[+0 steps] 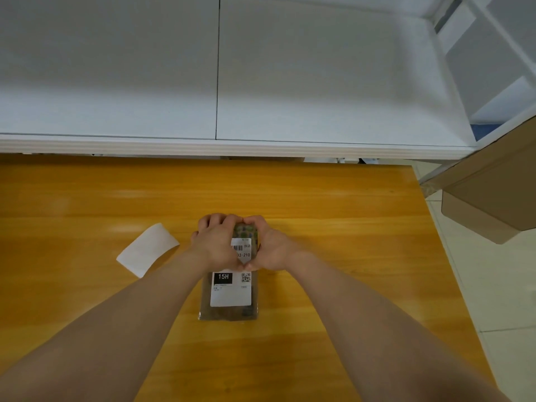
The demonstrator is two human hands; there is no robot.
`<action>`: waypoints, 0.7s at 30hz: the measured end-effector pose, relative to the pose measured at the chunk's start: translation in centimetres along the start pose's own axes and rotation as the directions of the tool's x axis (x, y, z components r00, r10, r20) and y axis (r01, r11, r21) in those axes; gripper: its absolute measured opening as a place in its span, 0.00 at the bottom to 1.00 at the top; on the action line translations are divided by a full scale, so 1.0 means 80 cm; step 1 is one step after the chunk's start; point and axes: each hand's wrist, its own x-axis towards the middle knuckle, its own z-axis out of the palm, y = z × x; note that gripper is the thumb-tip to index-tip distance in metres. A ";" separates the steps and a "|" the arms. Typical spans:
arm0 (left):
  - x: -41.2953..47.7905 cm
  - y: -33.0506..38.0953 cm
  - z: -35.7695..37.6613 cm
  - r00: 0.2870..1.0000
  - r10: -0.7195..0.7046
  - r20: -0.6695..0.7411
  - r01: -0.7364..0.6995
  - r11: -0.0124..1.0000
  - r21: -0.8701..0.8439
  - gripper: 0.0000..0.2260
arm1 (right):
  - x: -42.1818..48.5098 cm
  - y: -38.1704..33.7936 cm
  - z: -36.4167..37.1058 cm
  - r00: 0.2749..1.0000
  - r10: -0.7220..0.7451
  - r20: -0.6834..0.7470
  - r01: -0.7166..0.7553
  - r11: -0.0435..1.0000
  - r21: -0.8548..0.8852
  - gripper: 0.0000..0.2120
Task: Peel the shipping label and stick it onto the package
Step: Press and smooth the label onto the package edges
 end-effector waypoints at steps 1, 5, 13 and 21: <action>0.001 0.000 -0.001 1.000 -0.012 0.000 0.012 1.000 -0.018 0.45 | 0.002 -0.001 0.000 1.000 0.002 -0.013 -0.002 1.000 -0.001 0.47; 0.009 0.000 -0.004 0.998 -0.068 -0.018 0.065 0.990 -0.127 0.36 | 0.008 -0.002 0.003 0.999 0.019 -0.041 -0.018 0.999 0.031 0.39; 0.017 0.000 0.002 0.994 -0.107 -0.016 0.098 0.952 -0.291 0.28 | 0.018 -0.003 0.002 0.994 0.017 -0.106 -0.015 1.000 0.021 0.23; 0.023 -0.004 0.005 0.990 -0.130 -0.046 0.104 0.922 -0.373 0.19 | 0.021 -0.008 0.000 0.987 0.014 -0.157 -0.022 0.999 -0.049 0.14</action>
